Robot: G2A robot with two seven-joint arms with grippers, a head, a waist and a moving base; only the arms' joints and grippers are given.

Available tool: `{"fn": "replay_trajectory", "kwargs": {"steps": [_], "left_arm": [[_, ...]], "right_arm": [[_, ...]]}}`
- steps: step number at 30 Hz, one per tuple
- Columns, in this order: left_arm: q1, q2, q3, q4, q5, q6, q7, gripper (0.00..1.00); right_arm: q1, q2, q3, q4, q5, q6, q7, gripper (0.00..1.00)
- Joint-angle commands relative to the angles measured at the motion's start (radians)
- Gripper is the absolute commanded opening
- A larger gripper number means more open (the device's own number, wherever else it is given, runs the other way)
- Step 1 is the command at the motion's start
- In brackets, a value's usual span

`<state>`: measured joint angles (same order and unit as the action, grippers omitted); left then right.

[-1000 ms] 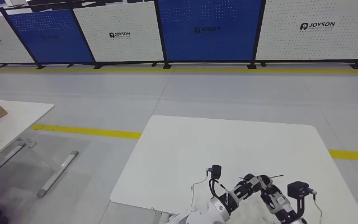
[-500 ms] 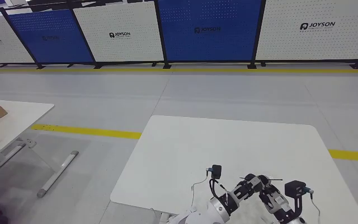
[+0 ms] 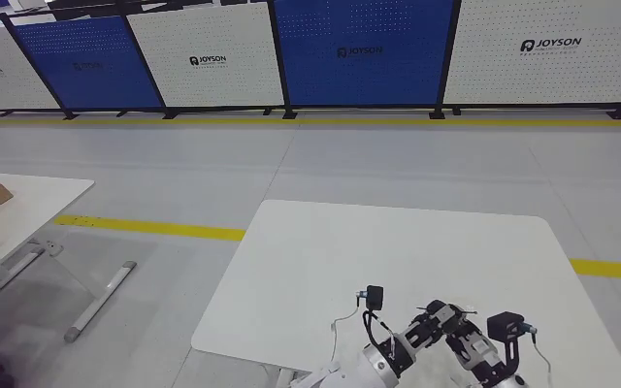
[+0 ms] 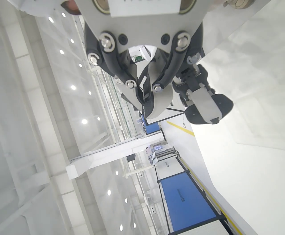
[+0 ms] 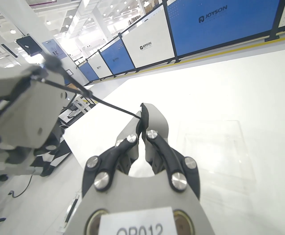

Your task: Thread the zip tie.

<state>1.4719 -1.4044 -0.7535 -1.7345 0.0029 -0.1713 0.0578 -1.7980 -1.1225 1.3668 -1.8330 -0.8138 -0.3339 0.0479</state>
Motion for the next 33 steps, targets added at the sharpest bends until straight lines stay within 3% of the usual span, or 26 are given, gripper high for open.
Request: {"fn": "replay_trajectory", "kwargs": {"steps": [1,12,19,20,21,22,29,33], "left_arm": [[0.006,0.001,-0.007,-0.009,-0.008,-0.011,0.004,0.0],[0.028,0.008,-0.016,-0.04,0.006,-0.019,-0.003,0.0],[0.029,0.009,-0.012,-0.038,0.027,-0.012,0.01,0.0],[0.027,0.008,-0.012,-0.035,0.028,-0.005,0.012,0.0],[0.024,0.008,-0.012,-0.032,0.028,0.0,0.015,0.0],[0.02,0.007,-0.012,-0.027,0.025,0.003,0.018,0.0],[0.011,0.004,-0.024,-0.006,-0.001,0.008,0.04,0.0],[0.017,0.005,-0.04,0.001,-0.023,-0.009,0.048,0.0]], "right_arm": [[0.001,0.0,-0.002,0.003,-0.005,-0.001,-0.002,0.0],[0.003,-0.002,-0.005,0.009,-0.02,-0.002,-0.004,0.0],[0.005,-0.003,-0.005,0.009,-0.012,-0.006,-0.005,0.0],[0.004,-0.003,-0.005,0.006,-0.007,-0.006,-0.007,0.38],[0.002,-0.002,-0.005,0.004,-0.002,-0.006,-0.009,0.96],[-0.001,-0.002,-0.004,0.0,0.009,-0.006,-0.013,1.0],[-0.036,0.009,0.025,-0.03,0.088,-0.006,-0.048,1.0],[-0.067,0.021,0.049,-0.059,0.149,-0.006,-0.094,1.0]]}}
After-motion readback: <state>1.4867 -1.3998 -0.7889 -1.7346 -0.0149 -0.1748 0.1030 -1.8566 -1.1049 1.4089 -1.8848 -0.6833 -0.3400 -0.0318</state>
